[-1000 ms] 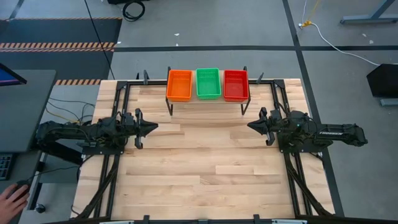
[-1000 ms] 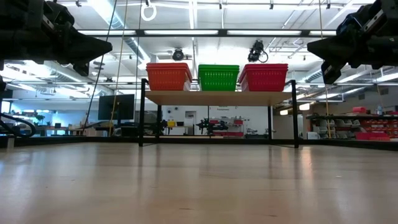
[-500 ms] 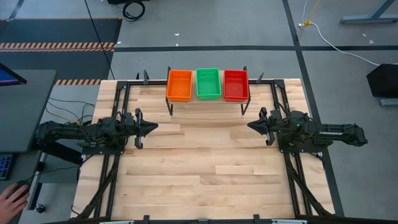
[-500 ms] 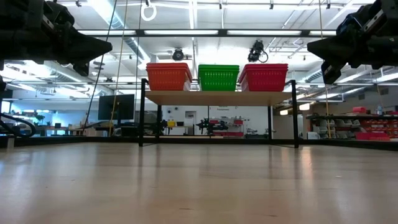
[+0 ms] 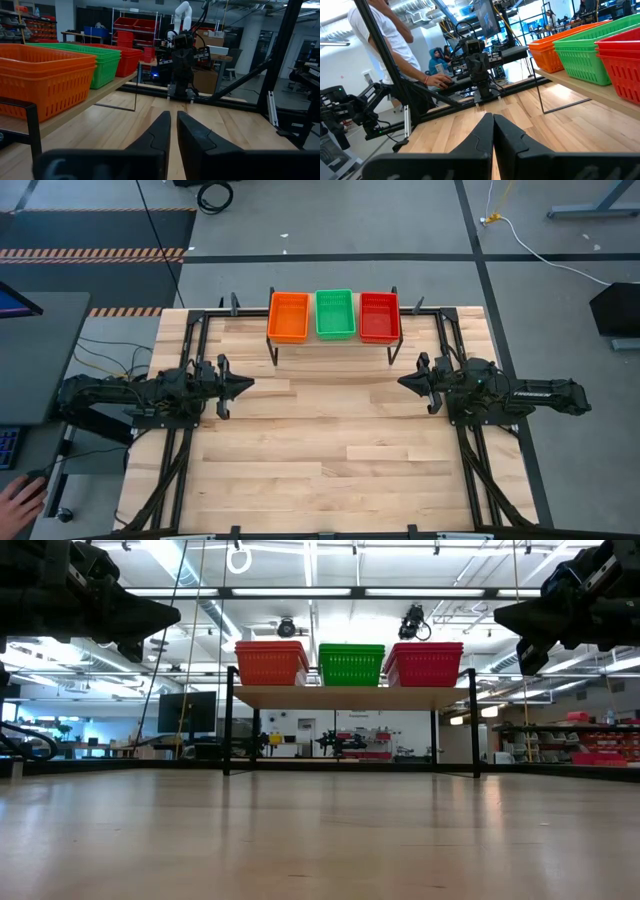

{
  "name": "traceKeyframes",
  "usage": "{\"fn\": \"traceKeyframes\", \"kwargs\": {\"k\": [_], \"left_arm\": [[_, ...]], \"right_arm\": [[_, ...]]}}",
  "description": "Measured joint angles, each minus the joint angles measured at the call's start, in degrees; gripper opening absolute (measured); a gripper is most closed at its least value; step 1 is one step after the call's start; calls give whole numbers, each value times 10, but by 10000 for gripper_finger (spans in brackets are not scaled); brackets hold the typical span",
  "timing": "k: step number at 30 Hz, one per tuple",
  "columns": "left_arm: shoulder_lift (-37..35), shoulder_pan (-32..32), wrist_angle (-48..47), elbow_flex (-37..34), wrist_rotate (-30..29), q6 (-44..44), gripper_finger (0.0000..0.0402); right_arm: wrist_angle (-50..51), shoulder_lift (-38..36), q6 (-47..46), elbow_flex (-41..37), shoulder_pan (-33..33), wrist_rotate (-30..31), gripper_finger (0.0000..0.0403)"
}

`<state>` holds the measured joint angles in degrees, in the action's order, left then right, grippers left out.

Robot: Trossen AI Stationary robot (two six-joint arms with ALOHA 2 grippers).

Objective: Stack baskets on shelf by color
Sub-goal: Return to Home Position

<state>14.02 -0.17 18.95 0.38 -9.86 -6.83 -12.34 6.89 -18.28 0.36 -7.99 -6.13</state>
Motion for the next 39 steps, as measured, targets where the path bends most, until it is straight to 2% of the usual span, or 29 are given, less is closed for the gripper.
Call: {"fn": "traceKeyframes", "kwargs": {"k": [8, 19, 31, 39], "left_arm": [[0, 0, 0, 0, 0, 0, 28], [0, 0, 0, 0, 0, 0, 40], [0, 0, 0, 0, 0, 0, 28], [0, 0, 0, 0, 0, 0, 37]], "right_arm": [[0, 0, 0, 0, 0, 0, 13], [0, 0, 0, 0, 0, 0, 13], [0, 0, 0, 0, 0, 0, 13], [0, 0, 0, 0, 0, 0, 13]]}}
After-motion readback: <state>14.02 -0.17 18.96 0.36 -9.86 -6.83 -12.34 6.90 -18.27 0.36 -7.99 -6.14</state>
